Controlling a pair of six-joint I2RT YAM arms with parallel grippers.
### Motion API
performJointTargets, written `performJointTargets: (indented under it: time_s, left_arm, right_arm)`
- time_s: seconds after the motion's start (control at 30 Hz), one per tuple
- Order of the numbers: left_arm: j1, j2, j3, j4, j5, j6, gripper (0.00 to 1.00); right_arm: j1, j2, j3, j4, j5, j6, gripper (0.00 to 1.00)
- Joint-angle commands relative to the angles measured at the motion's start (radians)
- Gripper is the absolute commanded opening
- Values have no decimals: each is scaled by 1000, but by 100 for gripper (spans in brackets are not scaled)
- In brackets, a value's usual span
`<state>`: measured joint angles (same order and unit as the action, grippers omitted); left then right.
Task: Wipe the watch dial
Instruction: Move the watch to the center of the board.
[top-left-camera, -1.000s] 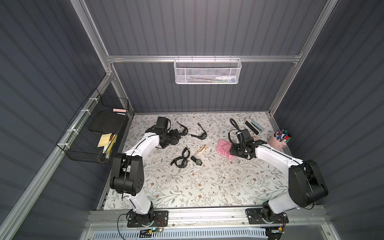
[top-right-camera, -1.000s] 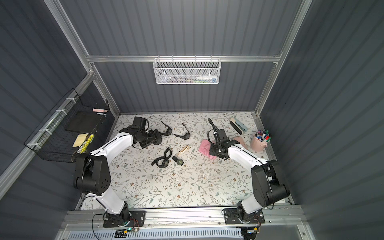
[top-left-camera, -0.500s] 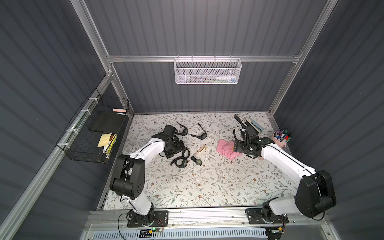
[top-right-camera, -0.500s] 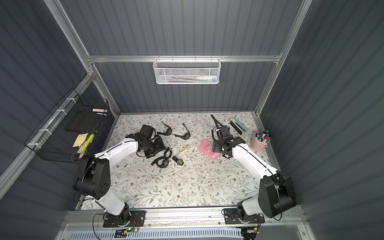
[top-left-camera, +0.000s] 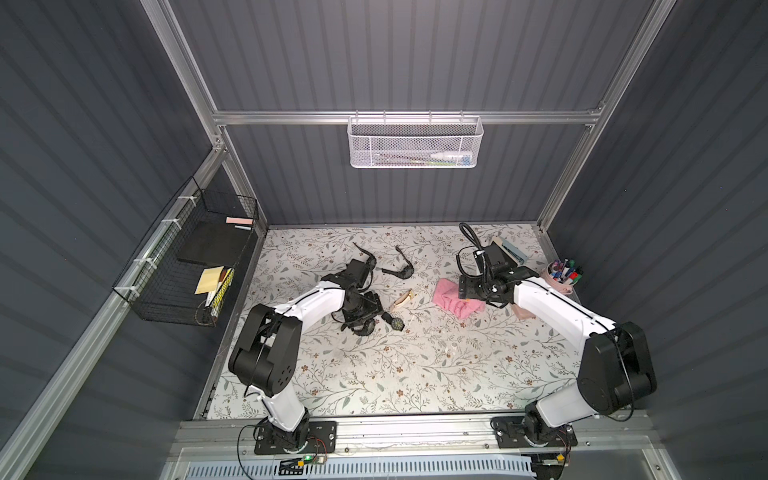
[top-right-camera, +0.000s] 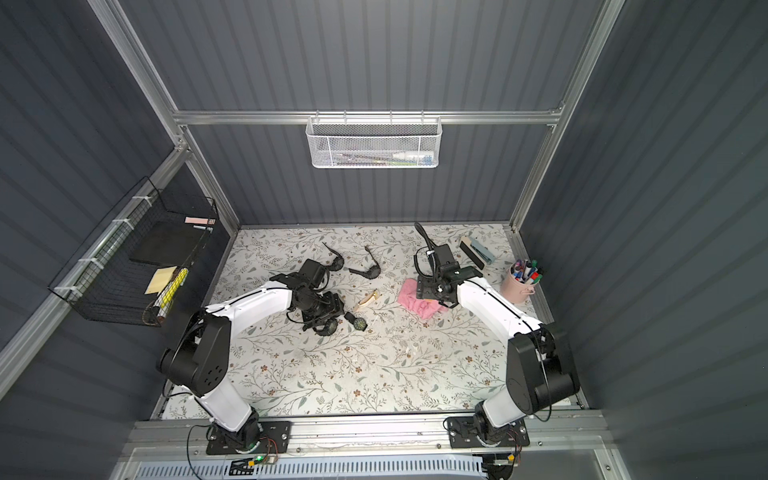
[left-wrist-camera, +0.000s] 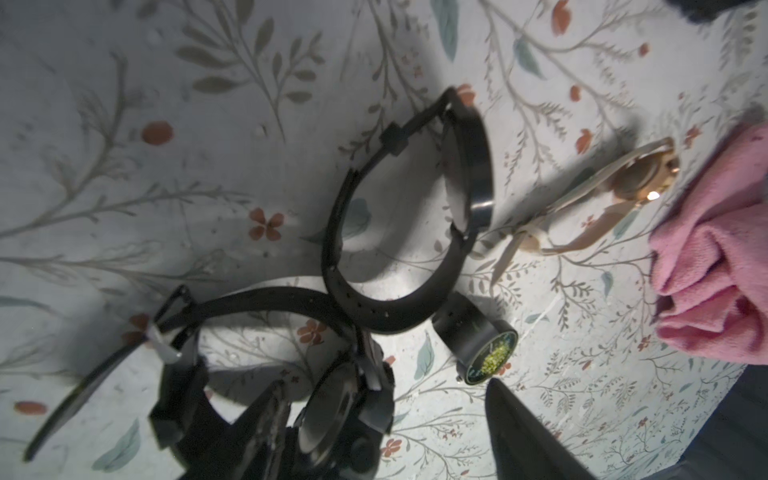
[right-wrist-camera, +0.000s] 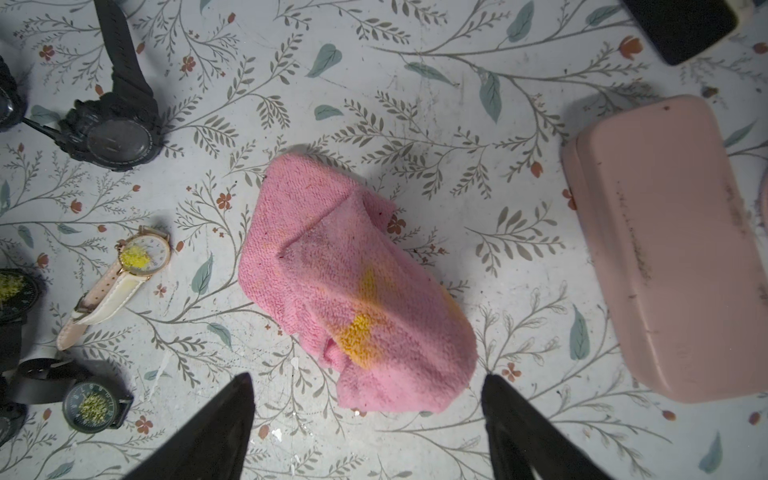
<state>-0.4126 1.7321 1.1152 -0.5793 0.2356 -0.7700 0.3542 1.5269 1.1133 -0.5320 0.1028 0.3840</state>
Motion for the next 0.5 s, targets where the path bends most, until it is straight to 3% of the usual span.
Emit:
performJointTargets:
  time_s: [0.0, 0.47]
  left_arm:
    - [-15, 44, 17, -41, 4, 13, 72]
    - [-43, 139, 136, -88, -66, 71, 70]
  right_arm:
    - [-3, -3, 1, 23, -18, -26, 86]
    - [-3, -2, -31, 59, -42, -22, 86]
